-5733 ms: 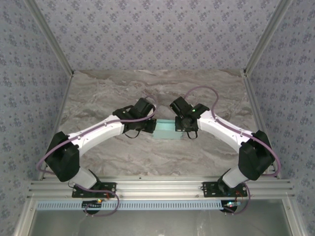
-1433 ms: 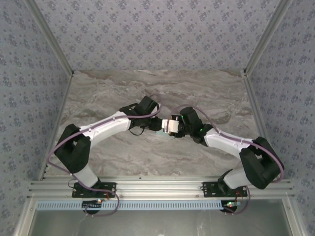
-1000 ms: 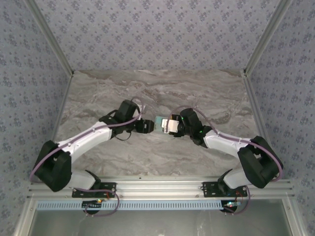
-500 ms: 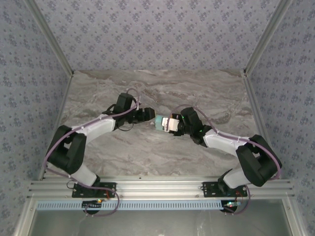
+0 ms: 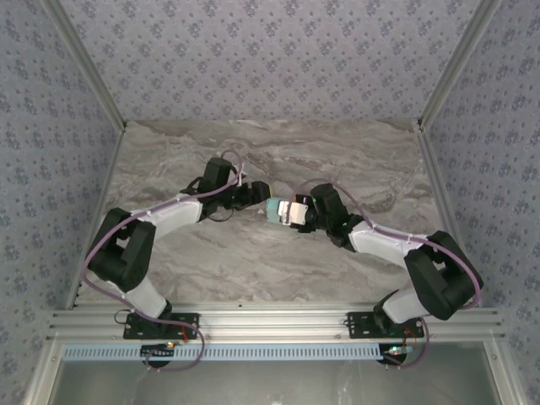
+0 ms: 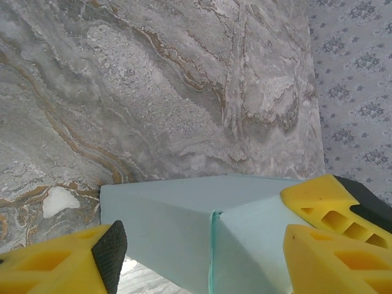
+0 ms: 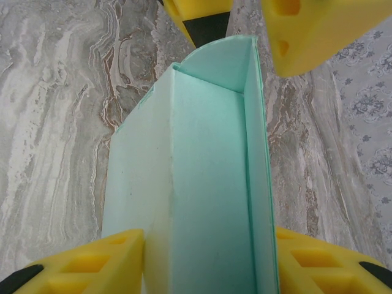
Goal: Fold the paper box
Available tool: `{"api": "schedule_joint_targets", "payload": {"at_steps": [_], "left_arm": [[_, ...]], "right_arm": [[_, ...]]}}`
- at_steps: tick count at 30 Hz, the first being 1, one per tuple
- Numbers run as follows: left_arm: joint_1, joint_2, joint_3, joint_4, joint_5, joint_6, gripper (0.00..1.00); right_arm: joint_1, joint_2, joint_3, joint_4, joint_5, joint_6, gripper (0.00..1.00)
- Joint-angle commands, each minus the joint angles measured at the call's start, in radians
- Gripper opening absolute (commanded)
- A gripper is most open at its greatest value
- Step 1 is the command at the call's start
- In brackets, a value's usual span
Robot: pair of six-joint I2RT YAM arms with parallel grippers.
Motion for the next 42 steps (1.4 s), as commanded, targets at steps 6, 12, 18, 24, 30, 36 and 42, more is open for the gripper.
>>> {"api": "schedule_joint_targets", "payload": {"at_steps": [6,12,18,24,30,36,42], "left_arm": [[-0.038,0.029,-0.013,0.009,0.020,0.004,0.61],[-0.055,0.017,-0.099,0.033,-0.034,0.041,0.46],[-0.052,0.045,-0.145,0.066,-0.075,0.043,0.43],[-0.052,0.080,-0.161,0.096,-0.089,0.038,0.41],[-0.052,0.110,-0.168,0.110,-0.094,0.032,0.40],[-0.051,0.114,-0.159,0.089,-0.107,0.046,0.40],[-0.051,0.128,-0.144,0.070,-0.106,0.054,0.40]], "right_arm": [[-0.012,0.060,-0.018,-0.144,-0.040,0.046,0.49],[-0.025,0.066,-0.024,-0.120,-0.072,0.074,0.48],[-0.048,0.018,-0.021,-0.142,-0.136,0.095,0.53],[-0.103,-0.098,-0.026,-0.154,-0.251,0.142,0.57],[-0.197,-0.247,-0.040,-0.177,-0.418,0.256,0.67],[-0.305,-0.336,-0.107,-0.016,-0.436,0.505,0.63],[-0.382,-0.196,-0.077,0.098,-0.522,0.605,0.37]]}}
